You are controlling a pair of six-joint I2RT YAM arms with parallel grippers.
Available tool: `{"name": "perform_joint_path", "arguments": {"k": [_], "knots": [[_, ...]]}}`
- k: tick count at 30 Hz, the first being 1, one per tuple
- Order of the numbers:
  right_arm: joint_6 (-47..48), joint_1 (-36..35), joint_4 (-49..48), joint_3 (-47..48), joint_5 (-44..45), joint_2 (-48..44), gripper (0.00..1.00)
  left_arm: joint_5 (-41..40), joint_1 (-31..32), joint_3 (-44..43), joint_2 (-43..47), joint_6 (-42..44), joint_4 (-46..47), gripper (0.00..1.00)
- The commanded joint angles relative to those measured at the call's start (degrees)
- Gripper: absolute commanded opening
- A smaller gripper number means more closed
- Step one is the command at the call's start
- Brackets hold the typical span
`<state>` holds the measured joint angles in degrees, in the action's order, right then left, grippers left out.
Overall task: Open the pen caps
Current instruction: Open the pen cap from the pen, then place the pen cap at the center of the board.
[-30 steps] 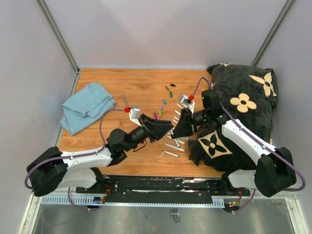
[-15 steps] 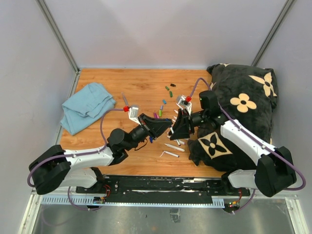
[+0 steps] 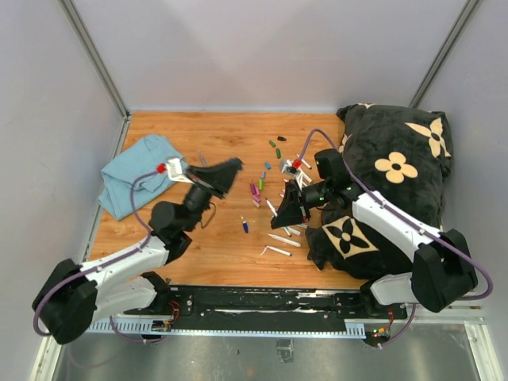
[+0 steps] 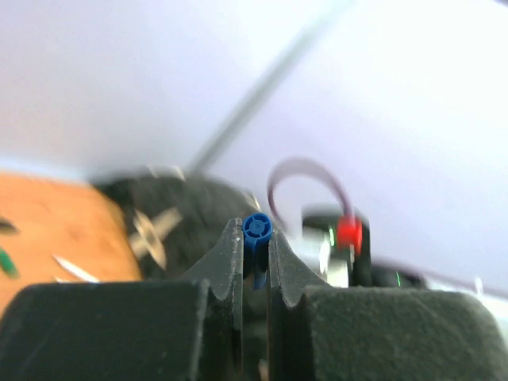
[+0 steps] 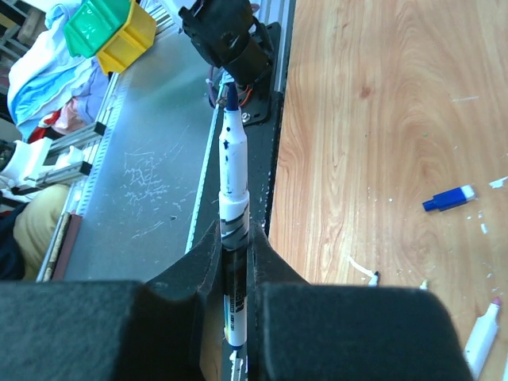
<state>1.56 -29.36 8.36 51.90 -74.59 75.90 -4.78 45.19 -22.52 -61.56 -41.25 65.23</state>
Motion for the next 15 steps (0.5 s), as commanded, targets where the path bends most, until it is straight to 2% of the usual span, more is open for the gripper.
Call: {"name": "perform_joint_path", "arguments": {"k": [1,3,5,8,11,15], "knots": [[2.2,-1.6,2.5,1.5,-3.7,2.9,0.01,-2.6,-11.2,-6.5,5.7,0.2,-3.7,0.0],[3.0,-2.0,2.9,1.5,-2.9,3.0,0.01,-0.8,-14.4,-7.8,7.7,-0.4,-6.2,0.0],[7.7,-2.6,7.0,2.6,0.7,2.4,0.01,1.1,-16.0,-7.7,10.1,-0.8,-9.4,0.0],[17.5,-5.9,17.3,4.9,13.6,1.4,0.01,1.9,-16.1,-4.7,14.5,-1.1,-17.7,0.0],[24.5,-12.6,22.1,5.6,28.1,1.8,0.01,1.9,-16.1,0.6,19.0,-3.1,-27.3,0.0],[26.2,-19.7,24.6,5.3,39.4,5.8,0.01,0.9,-16.1,4.4,23.9,-7.9,-45.6,0.0]]}}
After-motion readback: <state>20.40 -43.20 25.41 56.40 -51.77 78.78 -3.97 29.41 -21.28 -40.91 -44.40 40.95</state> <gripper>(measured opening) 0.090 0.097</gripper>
